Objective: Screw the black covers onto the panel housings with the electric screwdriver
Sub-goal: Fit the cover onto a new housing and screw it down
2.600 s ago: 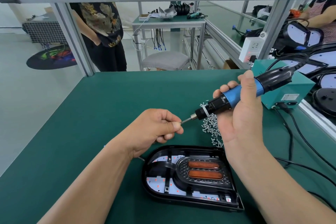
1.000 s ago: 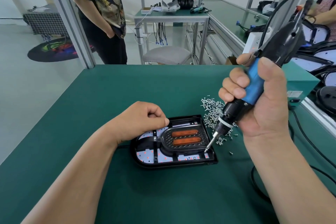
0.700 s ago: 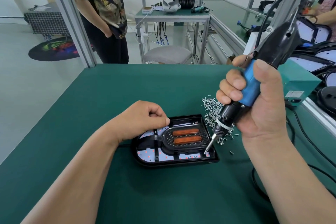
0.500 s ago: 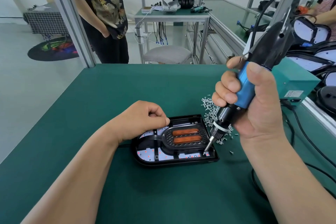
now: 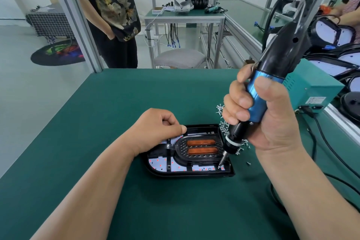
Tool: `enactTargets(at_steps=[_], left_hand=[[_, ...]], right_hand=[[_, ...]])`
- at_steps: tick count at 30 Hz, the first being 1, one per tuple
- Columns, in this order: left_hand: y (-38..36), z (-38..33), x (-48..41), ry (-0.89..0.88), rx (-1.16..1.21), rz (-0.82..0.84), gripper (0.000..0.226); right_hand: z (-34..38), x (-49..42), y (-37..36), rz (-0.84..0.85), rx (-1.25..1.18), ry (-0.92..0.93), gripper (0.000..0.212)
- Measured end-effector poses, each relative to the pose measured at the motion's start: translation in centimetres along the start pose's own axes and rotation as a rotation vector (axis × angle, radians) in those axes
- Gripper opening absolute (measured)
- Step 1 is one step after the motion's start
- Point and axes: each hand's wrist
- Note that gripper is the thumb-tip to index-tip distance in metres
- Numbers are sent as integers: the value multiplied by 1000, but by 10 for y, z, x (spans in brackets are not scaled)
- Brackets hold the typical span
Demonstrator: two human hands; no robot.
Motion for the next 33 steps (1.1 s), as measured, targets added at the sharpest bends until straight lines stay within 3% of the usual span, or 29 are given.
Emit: enactTargets(at_steps=[16,20,24,28,31,33], left_hand=[[1,-1,1,-44,17,6,29],[2,0,0,-21,-5,8,28],[2,-3,0,-1,-20,31,28],[1,-9,3,32,-24,118,33],[0,-10,3,56,84,122,32],[2,-7,-1,112,273,5,26]], right_hand=[[-3,0,-5,38,-37,22,41],[0,0,2,-101,-76,72,47],[0,-1,12,-318,-151,85,20],[-4,-3,15,-436,-211,73,21],[-7,-4,14,-537,-246,78,18],[-10,-4,13,-596,-263,81,17]])
Point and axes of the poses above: each hand's wrist, its own x-axis away from the middle knuckle, its own y-axis out of the back of the hand, z = x × y, and after that the axes turned 13 degrees about x, right-handed
